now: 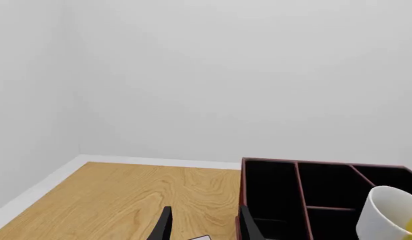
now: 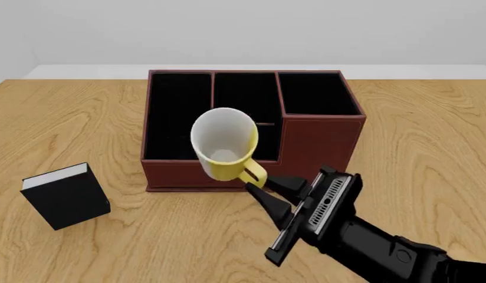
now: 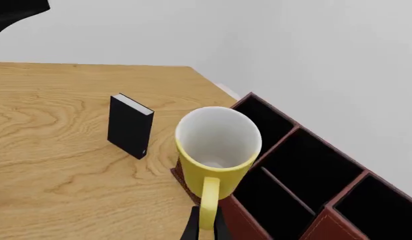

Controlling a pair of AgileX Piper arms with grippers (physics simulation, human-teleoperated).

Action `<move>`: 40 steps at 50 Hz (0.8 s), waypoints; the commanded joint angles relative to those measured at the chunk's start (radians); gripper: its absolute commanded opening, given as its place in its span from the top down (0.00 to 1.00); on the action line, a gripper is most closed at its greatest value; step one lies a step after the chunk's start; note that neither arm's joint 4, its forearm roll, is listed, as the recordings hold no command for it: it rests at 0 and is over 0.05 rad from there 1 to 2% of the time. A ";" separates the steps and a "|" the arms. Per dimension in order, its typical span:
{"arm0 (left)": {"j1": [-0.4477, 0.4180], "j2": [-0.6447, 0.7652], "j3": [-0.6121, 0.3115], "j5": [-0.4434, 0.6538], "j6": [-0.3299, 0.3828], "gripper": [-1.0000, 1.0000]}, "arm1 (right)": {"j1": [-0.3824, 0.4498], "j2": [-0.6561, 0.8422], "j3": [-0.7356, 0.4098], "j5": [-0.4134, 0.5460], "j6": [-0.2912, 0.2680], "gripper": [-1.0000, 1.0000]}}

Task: Pick up the yellow and white mug and place it to the right of the caddy.

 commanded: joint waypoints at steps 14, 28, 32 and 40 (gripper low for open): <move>-0.013 0.000 0.003 0.000 0.004 0.00 | -0.097 -0.195 -0.013 0.154 0.003 1.00; -0.028 0.000 0.012 -0.008 0.004 0.00 | -0.123 -0.258 -0.019 0.206 -0.012 1.00; -0.029 0.000 0.012 -0.007 0.005 0.00 | -0.135 -0.277 -0.019 0.218 -0.018 1.00; -0.033 0.000 0.009 -0.003 0.008 0.00 | -0.160 -0.318 -0.025 0.253 -0.027 1.00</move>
